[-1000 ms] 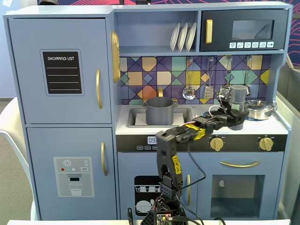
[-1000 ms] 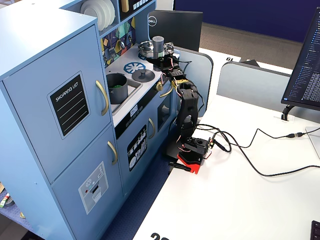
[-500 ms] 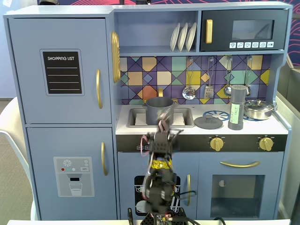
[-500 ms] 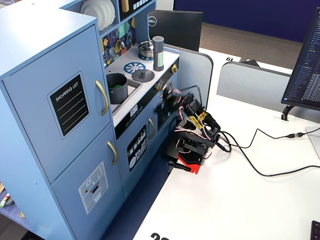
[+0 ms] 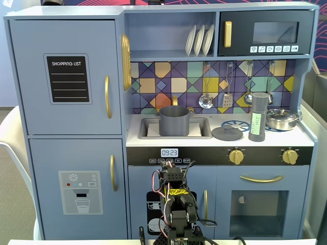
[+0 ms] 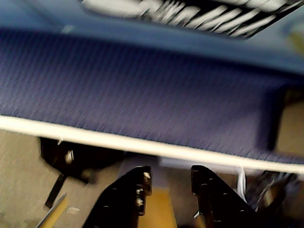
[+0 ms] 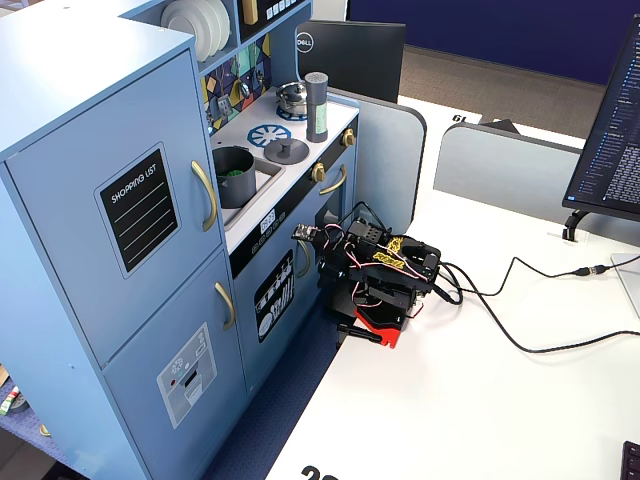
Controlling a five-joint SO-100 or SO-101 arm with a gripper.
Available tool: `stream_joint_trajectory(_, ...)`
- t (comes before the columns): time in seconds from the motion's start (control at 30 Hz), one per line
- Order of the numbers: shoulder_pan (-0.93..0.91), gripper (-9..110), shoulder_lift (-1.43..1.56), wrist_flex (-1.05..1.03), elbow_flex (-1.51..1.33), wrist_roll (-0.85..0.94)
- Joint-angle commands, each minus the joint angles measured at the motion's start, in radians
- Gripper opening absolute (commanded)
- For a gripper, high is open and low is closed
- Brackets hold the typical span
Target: Put salt in the gray recipient
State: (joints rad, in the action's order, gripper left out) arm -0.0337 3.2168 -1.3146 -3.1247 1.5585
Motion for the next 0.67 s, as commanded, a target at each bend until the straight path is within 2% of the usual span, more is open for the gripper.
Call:
stream_joint_trajectory(0.0, -0.014, 4, 0.003, -0.012, 0.008, -0.026)
stream_joint_trajectory(0.63, -0.014, 5, 0.003, -0.012, 0.008, -0.026)
